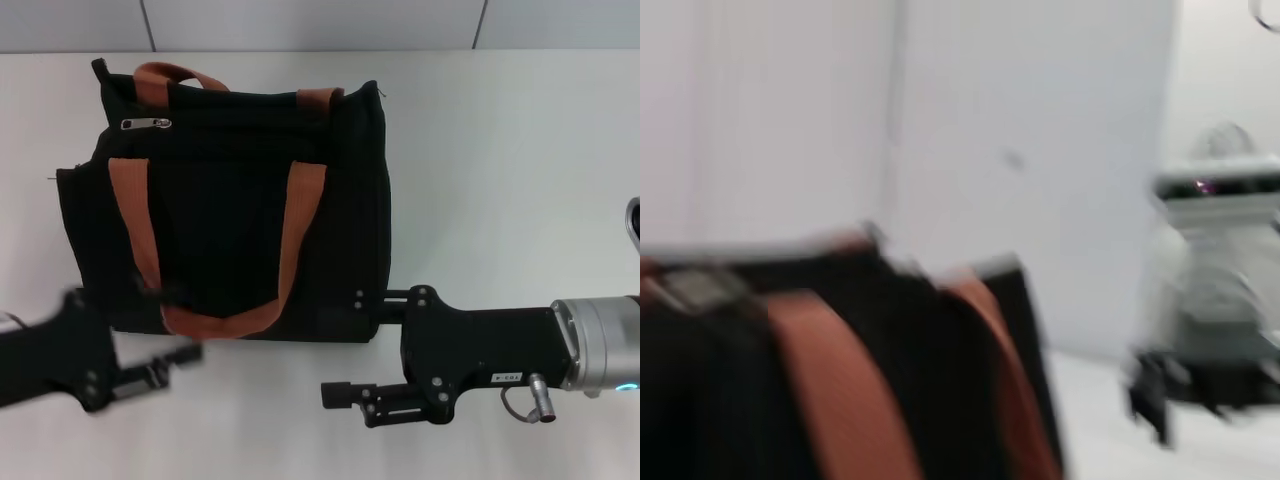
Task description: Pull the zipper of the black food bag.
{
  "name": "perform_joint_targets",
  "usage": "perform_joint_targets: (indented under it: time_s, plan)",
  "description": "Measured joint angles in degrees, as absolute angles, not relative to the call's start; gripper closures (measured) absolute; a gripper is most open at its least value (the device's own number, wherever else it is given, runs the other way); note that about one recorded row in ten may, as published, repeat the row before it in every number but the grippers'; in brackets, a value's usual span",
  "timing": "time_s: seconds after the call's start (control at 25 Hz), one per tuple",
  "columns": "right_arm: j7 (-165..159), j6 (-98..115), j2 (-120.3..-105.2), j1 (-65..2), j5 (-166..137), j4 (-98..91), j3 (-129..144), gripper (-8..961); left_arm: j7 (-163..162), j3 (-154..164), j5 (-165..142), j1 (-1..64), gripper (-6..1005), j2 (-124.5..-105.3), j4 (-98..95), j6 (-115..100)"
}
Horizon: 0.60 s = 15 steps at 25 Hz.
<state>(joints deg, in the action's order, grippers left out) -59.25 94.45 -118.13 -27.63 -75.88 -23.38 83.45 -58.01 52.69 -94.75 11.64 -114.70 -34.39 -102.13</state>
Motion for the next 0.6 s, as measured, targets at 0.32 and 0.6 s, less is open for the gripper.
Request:
perform_joint_targets:
  time_s: [0.32,0.6]
  plan:
    - [-58.69,94.19,-118.43,-26.61,-75.75,-23.36,82.48,236,-49.92,25.77,-92.89,8.67,336,-118.31,-30.7,-106.24]
    - [-58.36,93.98,-118.8,-26.58,-75.68,-23.38,81.76,237,-49.77,16.51,-92.84,14.01,340,-118.38,-27.0,-97.17]
